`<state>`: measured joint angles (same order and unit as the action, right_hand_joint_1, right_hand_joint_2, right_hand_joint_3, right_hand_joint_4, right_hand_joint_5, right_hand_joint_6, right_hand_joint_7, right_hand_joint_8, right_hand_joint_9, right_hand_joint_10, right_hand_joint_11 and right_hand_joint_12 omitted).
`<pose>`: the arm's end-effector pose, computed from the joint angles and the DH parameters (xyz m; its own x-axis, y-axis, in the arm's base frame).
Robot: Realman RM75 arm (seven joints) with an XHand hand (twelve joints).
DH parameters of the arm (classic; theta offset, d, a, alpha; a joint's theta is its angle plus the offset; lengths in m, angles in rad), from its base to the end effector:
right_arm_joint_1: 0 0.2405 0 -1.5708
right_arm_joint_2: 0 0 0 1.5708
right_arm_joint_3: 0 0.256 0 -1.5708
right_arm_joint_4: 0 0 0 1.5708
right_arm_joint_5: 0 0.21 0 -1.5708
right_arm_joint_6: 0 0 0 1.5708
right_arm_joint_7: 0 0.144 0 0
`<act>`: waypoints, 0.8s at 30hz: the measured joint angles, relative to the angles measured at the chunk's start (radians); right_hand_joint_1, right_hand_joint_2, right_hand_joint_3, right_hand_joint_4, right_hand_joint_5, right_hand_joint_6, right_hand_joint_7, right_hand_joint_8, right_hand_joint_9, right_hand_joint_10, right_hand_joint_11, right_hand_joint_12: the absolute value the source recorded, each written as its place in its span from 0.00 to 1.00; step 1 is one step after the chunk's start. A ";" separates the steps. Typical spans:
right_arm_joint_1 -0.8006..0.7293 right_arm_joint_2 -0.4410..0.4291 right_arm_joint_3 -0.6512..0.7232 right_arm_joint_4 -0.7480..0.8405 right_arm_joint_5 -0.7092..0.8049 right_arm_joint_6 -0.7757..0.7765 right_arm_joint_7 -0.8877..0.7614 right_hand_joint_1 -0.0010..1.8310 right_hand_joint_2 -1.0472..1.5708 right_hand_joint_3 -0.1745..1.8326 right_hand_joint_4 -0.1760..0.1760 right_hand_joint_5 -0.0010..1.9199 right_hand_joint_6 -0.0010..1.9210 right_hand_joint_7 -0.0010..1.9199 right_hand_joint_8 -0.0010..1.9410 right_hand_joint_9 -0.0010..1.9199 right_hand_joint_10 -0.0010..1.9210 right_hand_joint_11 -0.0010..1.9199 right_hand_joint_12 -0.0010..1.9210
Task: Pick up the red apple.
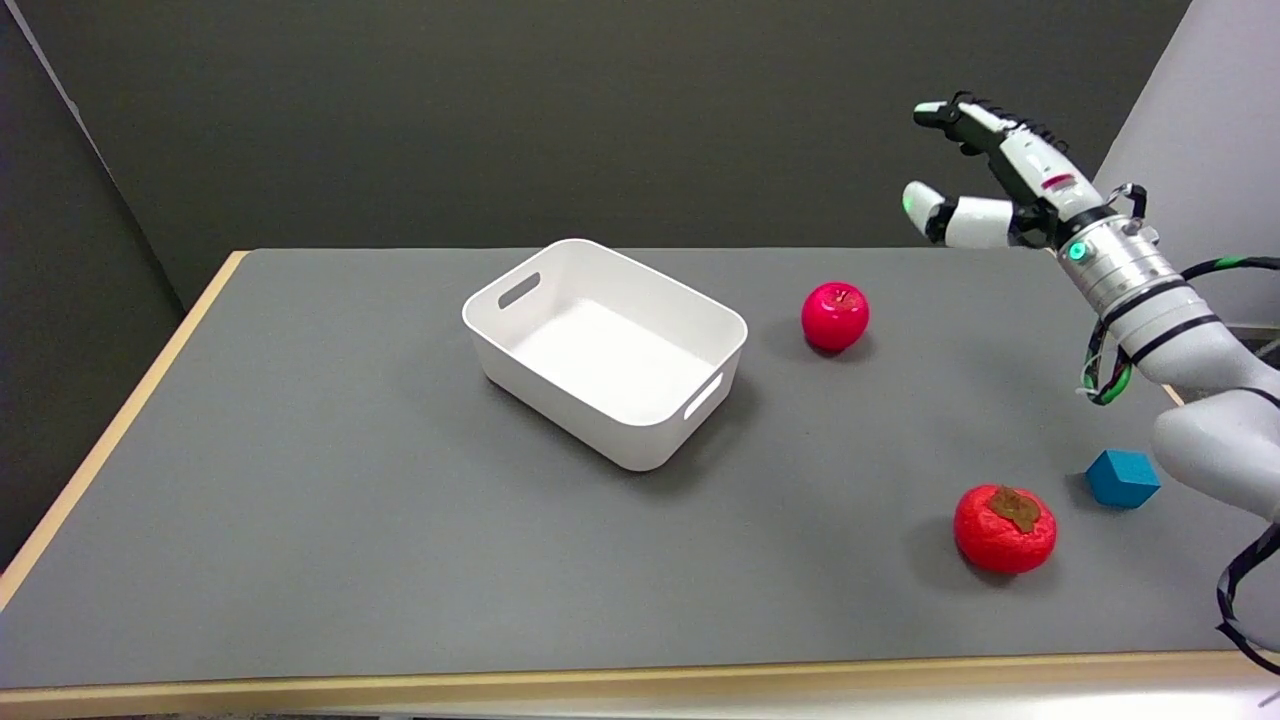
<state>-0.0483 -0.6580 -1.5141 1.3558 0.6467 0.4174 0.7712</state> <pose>-0.1464 -0.3345 0.4981 0.8535 0.2746 0.4429 -0.4492 -0.0429 0.8924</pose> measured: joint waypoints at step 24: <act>0.073 -0.048 -0.161 -0.094 -0.174 0.010 -0.231 0.18 0.61 0.57 0.69 0.01 0.15 0.00 0.06 0.00 0.15 0.00 0.46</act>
<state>0.0246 -0.7058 -1.6755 1.2617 0.4730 0.4271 0.5403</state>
